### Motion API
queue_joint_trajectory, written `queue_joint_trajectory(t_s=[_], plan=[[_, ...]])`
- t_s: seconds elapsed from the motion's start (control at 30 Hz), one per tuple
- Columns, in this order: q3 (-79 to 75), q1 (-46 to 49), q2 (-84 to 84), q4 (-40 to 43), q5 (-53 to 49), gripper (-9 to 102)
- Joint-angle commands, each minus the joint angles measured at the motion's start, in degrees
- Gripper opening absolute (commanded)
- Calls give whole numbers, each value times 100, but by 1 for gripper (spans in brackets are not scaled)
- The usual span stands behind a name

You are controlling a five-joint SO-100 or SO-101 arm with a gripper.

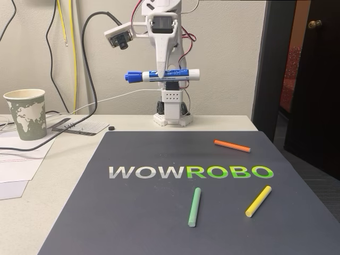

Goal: Pick up the blue marker.

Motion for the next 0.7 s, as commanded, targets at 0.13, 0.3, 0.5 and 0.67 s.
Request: queue_joint_trajectory(t_s=[0.13,0.3,0.5,0.67], plan=[[4588,-413,3261,-2250,26,0],[5845,-510,3955,-3085,70,0],[8024,-598,5520,-4896,105,0],[8429,-571,5810,-5300,114,0]])
